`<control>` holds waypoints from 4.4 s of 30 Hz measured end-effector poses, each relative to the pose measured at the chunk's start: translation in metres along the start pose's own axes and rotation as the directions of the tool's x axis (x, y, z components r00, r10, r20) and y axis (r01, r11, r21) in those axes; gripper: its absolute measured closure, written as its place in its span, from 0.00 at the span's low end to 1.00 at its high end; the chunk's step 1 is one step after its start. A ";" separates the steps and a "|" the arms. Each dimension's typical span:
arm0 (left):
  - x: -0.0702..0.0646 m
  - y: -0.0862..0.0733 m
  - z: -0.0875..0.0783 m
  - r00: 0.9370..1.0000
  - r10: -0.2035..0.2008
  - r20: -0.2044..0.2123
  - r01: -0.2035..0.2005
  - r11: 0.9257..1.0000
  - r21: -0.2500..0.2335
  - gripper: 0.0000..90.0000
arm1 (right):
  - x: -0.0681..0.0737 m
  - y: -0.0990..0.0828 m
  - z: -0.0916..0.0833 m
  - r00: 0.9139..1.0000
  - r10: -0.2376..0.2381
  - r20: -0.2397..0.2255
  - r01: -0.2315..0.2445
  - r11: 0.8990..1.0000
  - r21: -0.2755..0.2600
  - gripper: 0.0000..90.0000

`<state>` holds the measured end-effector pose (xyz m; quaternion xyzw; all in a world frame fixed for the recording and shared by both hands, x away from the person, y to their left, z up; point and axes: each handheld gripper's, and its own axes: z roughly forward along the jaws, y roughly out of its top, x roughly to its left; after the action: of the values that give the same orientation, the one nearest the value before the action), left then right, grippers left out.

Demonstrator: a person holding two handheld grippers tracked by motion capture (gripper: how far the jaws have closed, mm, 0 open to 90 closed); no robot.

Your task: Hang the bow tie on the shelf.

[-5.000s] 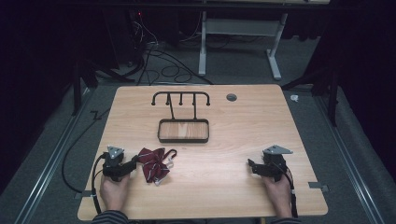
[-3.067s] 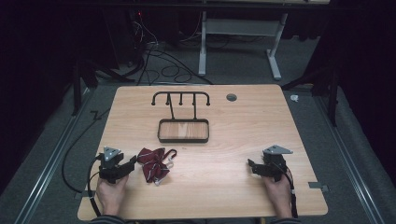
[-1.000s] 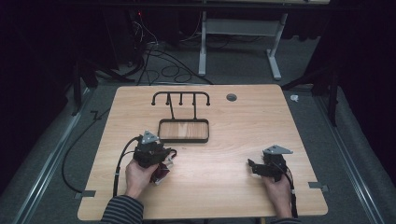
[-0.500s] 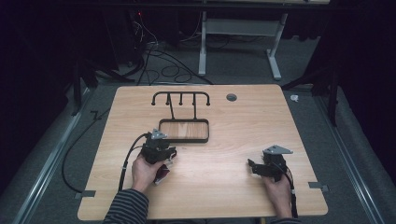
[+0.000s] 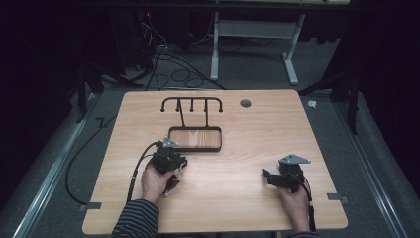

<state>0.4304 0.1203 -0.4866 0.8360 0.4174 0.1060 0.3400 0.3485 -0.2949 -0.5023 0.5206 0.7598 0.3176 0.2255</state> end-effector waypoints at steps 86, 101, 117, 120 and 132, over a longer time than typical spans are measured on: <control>-0.004 0.011 -0.100 0.999 -0.026 0.037 0.036 0.955 -0.294 1.00 | 0.000 0.000 0.000 1.000 -0.001 0.001 0.001 1.000 0.000 0.29; -0.009 0.023 -0.108 0.998 -0.020 0.054 0.036 0.942 -0.332 1.00 | 0.000 0.000 0.000 1.000 -0.001 0.001 0.001 1.000 0.000 0.29; -0.018 0.047 -0.112 0.998 0.015 0.065 0.011 0.928 -0.372 1.00 | 0.000 0.000 0.000 1.000 -0.001 0.001 0.001 1.000 0.000 0.29; -0.018 0.051 -0.113 0.998 0.016 0.064 0.009 0.929 -0.371 1.00 | 0.000 0.000 0.000 1.000 0.000 0.001 0.000 1.000 0.000 0.29; -0.019 0.068 -0.110 0.997 0.021 0.069 0.006 0.929 -0.371 1.00 | 0.000 0.000 0.000 1.000 0.000 -0.001 0.000 1.000 0.001 0.29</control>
<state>0.4106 0.1302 -0.3577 0.7616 0.3744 0.1542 0.5060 0.3486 -0.2949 -0.5023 0.5206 0.7599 0.3175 0.2251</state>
